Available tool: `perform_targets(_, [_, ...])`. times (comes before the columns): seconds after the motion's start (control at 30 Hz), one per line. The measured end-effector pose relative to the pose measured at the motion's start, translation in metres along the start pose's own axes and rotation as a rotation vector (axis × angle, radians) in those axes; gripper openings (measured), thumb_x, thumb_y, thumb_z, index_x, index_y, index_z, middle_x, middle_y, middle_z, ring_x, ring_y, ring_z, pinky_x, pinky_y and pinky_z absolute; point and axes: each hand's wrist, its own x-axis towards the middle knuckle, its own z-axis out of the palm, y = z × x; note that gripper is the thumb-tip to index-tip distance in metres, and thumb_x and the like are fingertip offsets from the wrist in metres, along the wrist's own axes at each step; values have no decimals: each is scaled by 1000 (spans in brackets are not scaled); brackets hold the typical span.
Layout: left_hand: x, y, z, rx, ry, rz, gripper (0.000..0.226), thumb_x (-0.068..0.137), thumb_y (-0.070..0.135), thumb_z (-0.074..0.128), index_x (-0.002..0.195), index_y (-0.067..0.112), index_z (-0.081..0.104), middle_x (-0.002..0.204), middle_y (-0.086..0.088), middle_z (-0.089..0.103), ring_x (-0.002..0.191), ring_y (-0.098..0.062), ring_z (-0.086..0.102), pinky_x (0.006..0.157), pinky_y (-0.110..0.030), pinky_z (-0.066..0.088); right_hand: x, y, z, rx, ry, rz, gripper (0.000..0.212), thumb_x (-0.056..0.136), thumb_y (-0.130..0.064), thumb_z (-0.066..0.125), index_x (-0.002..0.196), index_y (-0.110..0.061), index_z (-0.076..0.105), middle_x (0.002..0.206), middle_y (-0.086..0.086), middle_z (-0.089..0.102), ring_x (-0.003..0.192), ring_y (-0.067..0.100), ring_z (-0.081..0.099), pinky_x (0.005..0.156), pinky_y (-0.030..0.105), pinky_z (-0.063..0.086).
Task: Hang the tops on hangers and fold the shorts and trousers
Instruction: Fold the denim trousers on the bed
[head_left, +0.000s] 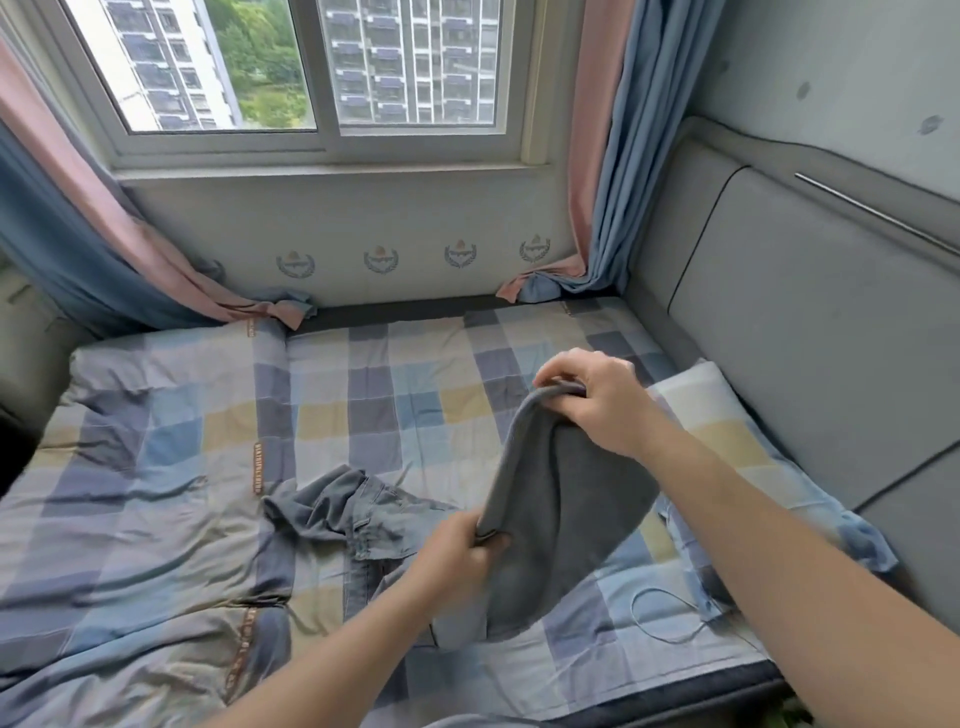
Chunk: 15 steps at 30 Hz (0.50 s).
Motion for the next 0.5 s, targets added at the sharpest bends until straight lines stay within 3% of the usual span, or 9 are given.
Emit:
perform_targets(0.07, [-1, 0, -10, -149, 58, -96, 20, 97, 14, 61, 82, 25, 64, 84, 3, 72, 85, -20, 68, 77, -35, 53, 1, 2, 13, -87, 183, 57, 22, 92, -10, 65, 111, -21, 70, 118, -3, 64, 114, 20, 55, 108, 39, 31])
perform_targets(0.17, [-3, 5, -32, -358, 213, -147, 14, 97, 7, 61, 90, 15, 69, 88, -5, 75, 88, -23, 70, 79, -34, 56, -8, 4, 29, 182, 217, 65, 19, 93, -6, 66, 106, -21, 66, 113, -4, 61, 108, 12, 57, 98, 22, 42])
perform_targets(0.23, [-2, 10, -49, -451, 319, -173, 11, 97, 8, 62, 94, 14, 71, 92, -9, 75, 93, -26, 70, 86, -39, 55, -20, 9, 43, 337, 158, 129, 16, 95, -10, 66, 102, -25, 65, 106, -10, 64, 99, 2, 61, 85, 12, 46])
perform_targets(0.37, [-4, 17, -72, -621, 430, -223, 8, 97, 19, 65, 101, 15, 71, 92, -5, 77, 96, -25, 72, 90, -42, 58, -54, 18, 92, 516, -43, 282, 9, 96, -25, 67, 105, -26, 65, 102, -9, 70, 95, 11, 67, 82, 27, 56])
perform_targets(0.43, [-6, 24, -78, -673, 463, -203, 10, 98, 19, 64, 104, 14, 71, 96, -6, 77, 99, -26, 72, 92, -45, 57, -70, 17, 117, 608, -176, 344, 16, 94, -29, 70, 108, -29, 62, 105, -8, 69, 100, 14, 66, 82, 23, 54])
perform_targets(0.5, [-7, 35, -80, -709, 459, -166, 13, 98, 18, 63, 107, 12, 70, 98, -10, 77, 100, -29, 72, 91, -45, 57, -81, 12, 138, 675, -294, 410, 37, 87, -37, 75, 120, -32, 58, 113, -15, 68, 107, 7, 64, 83, 17, 51])
